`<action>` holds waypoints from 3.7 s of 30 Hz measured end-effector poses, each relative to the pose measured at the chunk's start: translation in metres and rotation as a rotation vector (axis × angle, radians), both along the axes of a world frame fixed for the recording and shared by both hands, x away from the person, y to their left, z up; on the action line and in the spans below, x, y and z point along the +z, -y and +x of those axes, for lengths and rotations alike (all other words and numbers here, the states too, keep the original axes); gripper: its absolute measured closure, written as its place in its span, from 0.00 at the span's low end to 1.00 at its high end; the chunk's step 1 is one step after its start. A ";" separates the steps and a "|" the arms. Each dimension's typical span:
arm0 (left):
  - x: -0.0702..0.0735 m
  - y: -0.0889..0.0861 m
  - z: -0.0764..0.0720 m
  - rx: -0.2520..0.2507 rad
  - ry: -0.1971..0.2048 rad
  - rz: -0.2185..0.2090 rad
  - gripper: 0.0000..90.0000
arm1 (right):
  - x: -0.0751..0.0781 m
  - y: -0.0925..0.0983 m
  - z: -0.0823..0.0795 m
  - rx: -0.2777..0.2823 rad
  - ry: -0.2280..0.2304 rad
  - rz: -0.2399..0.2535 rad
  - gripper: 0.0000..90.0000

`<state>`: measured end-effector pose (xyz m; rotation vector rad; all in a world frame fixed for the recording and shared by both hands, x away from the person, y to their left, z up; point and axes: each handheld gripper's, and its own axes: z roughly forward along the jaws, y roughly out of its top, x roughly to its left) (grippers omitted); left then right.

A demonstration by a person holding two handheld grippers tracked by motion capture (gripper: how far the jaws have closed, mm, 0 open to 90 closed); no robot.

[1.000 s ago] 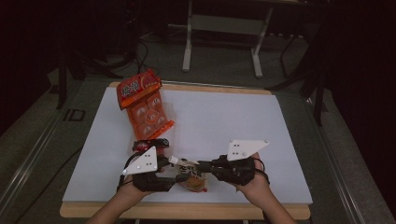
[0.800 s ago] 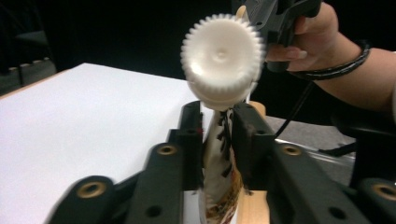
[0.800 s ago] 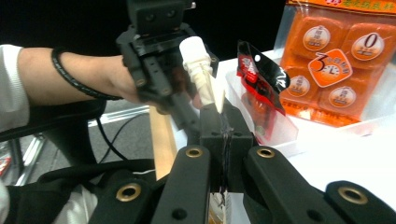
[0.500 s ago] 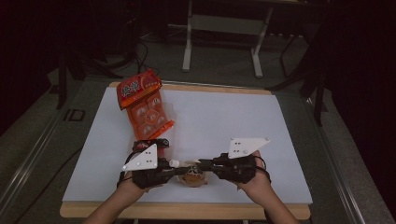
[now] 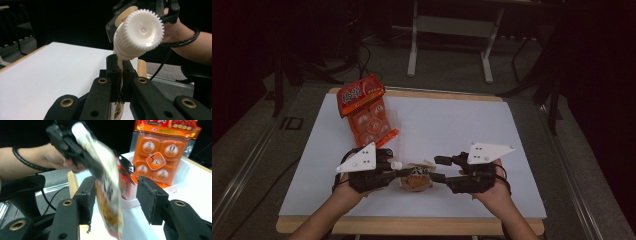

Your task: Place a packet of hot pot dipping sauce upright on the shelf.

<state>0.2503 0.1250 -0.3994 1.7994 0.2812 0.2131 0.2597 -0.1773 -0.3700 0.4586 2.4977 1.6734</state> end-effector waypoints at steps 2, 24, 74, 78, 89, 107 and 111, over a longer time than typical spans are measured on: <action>0.007 -0.003 0.002 0.011 0.013 0.001 0.99 | 0.000 0.004 0.001 -0.014 0.000 0.014 0.46; 0.062 -0.045 0.048 0.107 0.153 -0.054 0.99 | -0.015 0.042 0.012 -0.057 -0.020 0.100 0.15; -0.020 -0.089 0.088 0.058 0.033 0.106 0.99 | -0.045 0.060 0.020 -0.105 -0.107 0.091 0.16; -0.022 -0.088 0.089 0.056 0.029 0.113 0.99 | -0.046 0.061 0.021 -0.105 -0.111 0.092 0.16; -0.017 -0.076 0.096 0.058 0.062 0.170 0.99 | -0.048 0.059 0.021 -0.101 -0.116 0.086 0.16; -0.049 -0.078 0.098 0.052 0.009 0.162 0.98 | -0.048 0.060 0.021 -0.095 -0.125 0.094 0.16; -0.056 -0.083 0.097 0.064 -0.013 0.127 0.92 | -0.049 0.060 0.022 -0.094 -0.131 0.095 0.16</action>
